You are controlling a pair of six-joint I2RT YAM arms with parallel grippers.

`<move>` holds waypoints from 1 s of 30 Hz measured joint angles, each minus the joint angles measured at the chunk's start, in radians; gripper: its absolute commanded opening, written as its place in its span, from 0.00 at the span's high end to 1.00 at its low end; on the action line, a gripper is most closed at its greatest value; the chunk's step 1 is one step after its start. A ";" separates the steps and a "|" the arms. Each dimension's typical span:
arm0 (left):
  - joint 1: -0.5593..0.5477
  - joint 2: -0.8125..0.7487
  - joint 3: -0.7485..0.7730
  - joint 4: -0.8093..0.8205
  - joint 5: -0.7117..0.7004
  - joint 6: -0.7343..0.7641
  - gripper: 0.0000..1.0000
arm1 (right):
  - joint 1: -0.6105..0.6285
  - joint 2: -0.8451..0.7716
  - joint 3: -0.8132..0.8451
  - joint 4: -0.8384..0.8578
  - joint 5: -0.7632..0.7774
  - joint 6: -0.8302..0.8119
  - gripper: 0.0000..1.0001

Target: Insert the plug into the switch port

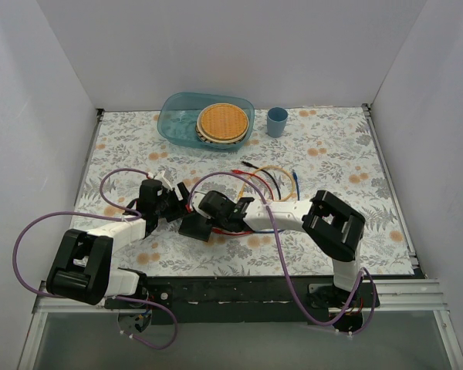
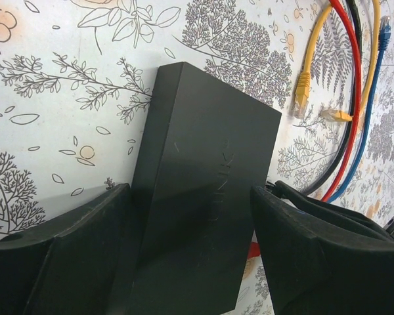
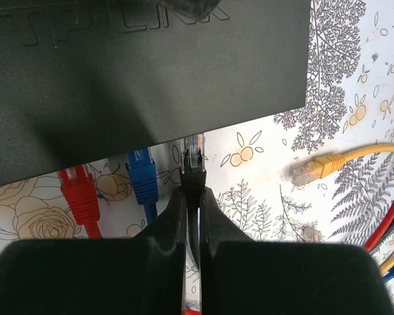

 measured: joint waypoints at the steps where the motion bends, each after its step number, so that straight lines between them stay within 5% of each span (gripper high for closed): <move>1: 0.001 0.000 -0.001 0.002 0.002 0.001 0.27 | 0.000 0.002 0.003 -0.004 0.000 -0.001 0.99; 30: 0.021 0.014 -0.037 0.109 0.063 0.024 0.21 | -0.008 -0.006 -0.015 0.043 -0.016 -0.023 0.99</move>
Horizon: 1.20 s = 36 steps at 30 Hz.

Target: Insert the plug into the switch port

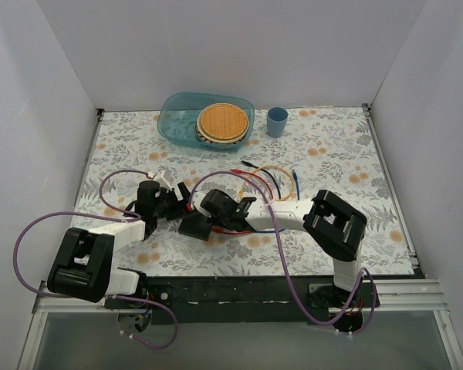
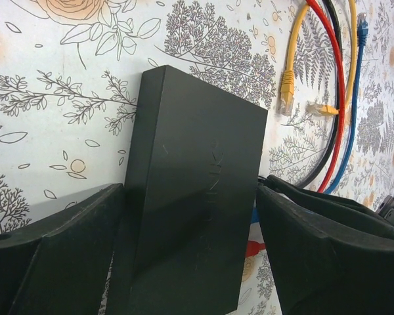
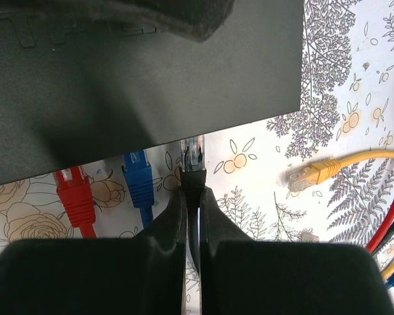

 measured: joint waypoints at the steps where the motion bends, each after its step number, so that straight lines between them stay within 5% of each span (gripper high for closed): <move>1: 0.000 0.001 -0.001 0.005 0.001 0.000 0.22 | 0.000 -0.003 -0.006 0.008 -0.001 -0.002 0.99; 11: -0.001 0.007 -0.007 0.020 0.006 0.010 0.27 | 0.000 -0.042 -0.070 0.080 -0.031 -0.007 0.99; 19: 0.000 0.014 -0.014 0.029 0.003 0.020 0.48 | -0.008 -0.091 -0.148 0.154 -0.088 -0.001 0.99; 36: -0.002 0.037 -0.015 0.040 0.027 0.035 0.52 | -0.034 -0.121 -0.189 0.192 -0.158 0.036 0.99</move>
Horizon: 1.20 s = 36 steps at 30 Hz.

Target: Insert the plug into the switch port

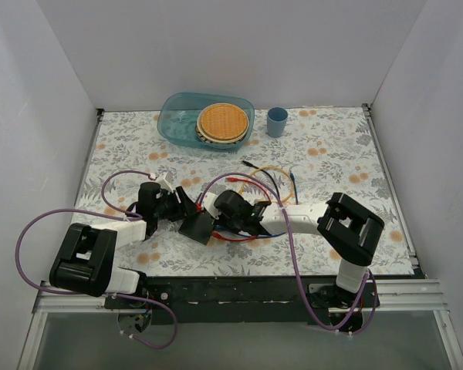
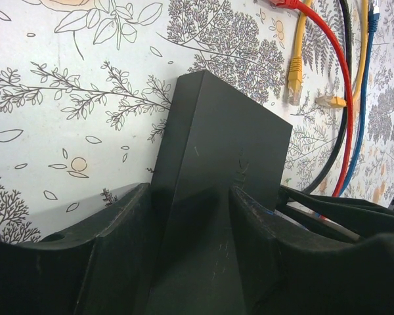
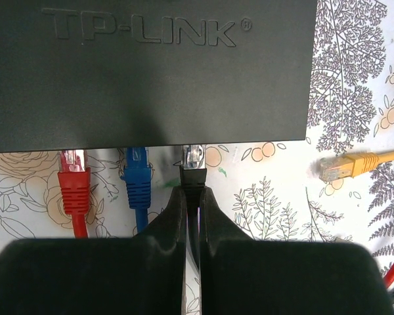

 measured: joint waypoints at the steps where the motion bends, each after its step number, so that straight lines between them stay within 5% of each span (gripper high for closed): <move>1: 0.000 0.000 0.000 0.000 0.000 0.000 0.52 | 0.000 0.000 0.000 0.000 0.000 0.001 0.99; 24: -0.003 -0.005 -0.033 0.056 0.016 -0.025 0.53 | -0.023 -0.003 0.012 -0.019 -0.077 -0.008 0.99; 36: -0.108 -0.014 -0.020 0.047 -0.135 -0.022 0.53 | -0.036 0.004 0.084 -0.145 -0.084 -0.013 0.99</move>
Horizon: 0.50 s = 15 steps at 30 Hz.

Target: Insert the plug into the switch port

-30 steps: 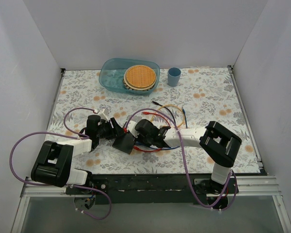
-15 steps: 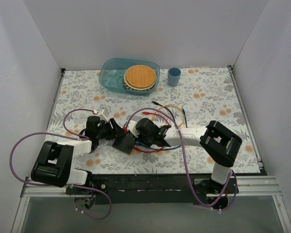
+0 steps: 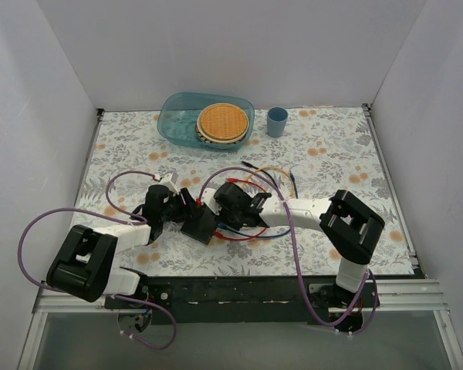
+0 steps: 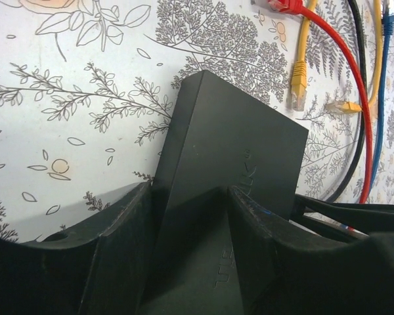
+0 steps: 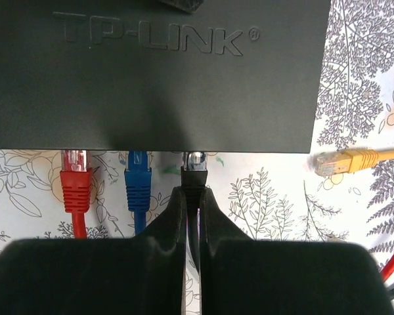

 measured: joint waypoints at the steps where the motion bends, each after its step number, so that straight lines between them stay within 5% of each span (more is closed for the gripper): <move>1: -0.004 -0.007 0.001 -0.010 -0.015 -0.001 0.52 | 0.000 0.000 0.003 0.000 -0.003 0.000 0.99; 8: -0.030 -0.103 0.005 -0.145 -0.116 -0.014 0.39 | -0.001 0.000 0.010 0.038 -0.035 0.004 0.96; 15: -0.045 -0.194 0.019 -0.261 -0.170 -0.037 0.22 | 0.003 -0.003 -0.002 0.105 -0.061 0.018 0.54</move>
